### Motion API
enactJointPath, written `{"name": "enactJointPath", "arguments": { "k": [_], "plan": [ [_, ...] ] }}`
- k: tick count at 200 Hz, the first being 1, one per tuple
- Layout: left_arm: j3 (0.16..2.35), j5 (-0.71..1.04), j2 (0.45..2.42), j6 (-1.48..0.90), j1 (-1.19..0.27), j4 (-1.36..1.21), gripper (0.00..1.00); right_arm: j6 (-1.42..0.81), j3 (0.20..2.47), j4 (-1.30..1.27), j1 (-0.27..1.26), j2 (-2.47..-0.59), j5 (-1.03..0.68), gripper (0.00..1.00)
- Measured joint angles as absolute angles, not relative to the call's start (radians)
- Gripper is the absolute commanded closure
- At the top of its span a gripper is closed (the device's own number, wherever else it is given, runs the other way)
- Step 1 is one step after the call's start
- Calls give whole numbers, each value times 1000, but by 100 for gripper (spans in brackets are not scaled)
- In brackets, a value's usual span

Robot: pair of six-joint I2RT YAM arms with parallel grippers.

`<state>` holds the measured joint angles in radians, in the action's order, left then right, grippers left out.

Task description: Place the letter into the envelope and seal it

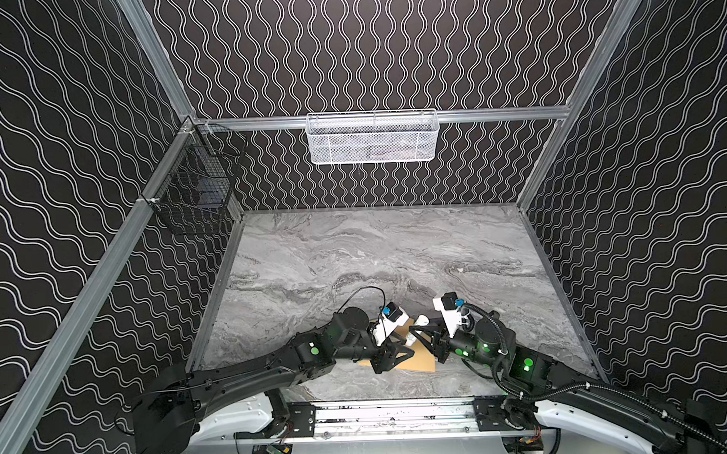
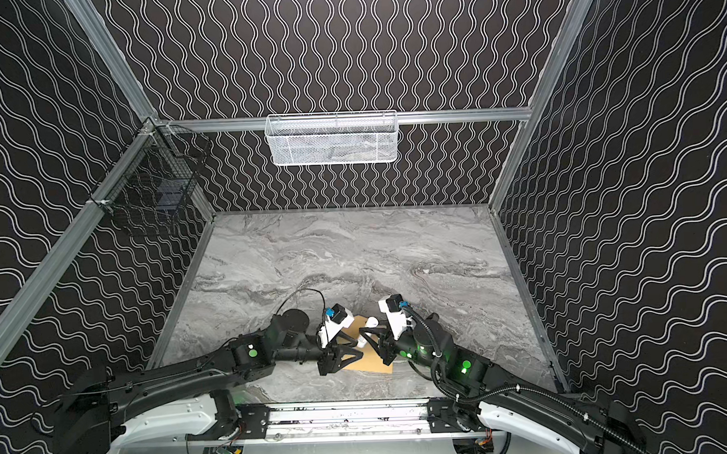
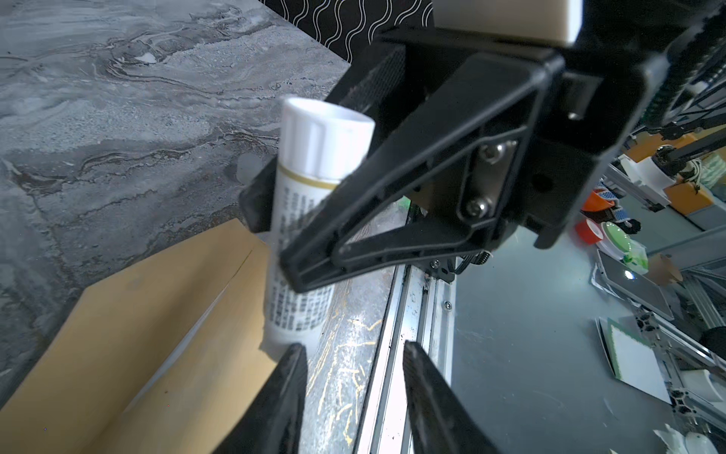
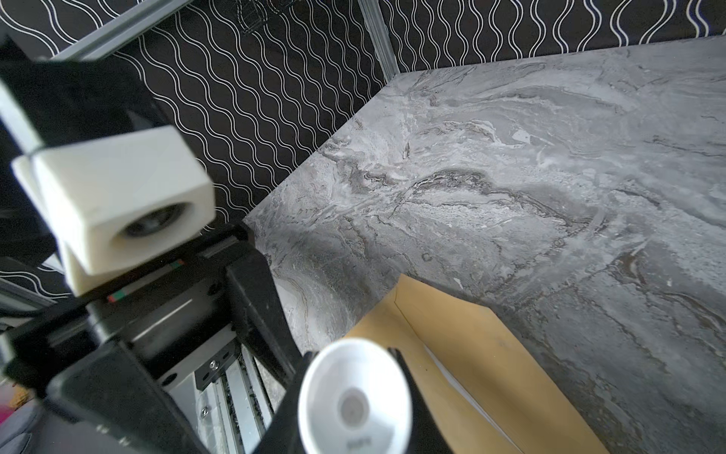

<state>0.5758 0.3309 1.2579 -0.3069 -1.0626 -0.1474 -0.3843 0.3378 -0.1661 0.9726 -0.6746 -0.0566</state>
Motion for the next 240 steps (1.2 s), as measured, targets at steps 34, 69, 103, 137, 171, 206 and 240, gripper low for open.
{"name": "enactJointPath", "arguments": {
  "k": [34,69,103,137,171,206,240],
  "plan": [
    [577,298,1261,-288,-1065,-149,61,-390,341,-186,965,-700,-69,100],
    [577,284,1288,-272,-1066,-158,63,-402,345,-184,945,-725,-97,100],
    [572,241,1221,-233,-1068,-154,60,-402,381,-176,935,-715,-114,100],
    [557,187,1151,-196,-1068,-157,55,-402,410,-167,934,-694,-174,100],
    [584,192,1178,-177,-1068,-151,54,-396,423,-160,933,-711,-206,100],
    [596,239,1206,-178,-1068,-170,56,-396,429,-163,933,-739,-235,100],
    [596,248,1211,-181,-1067,-176,68,-400,434,-173,933,-762,-252,100]
  ]
}}
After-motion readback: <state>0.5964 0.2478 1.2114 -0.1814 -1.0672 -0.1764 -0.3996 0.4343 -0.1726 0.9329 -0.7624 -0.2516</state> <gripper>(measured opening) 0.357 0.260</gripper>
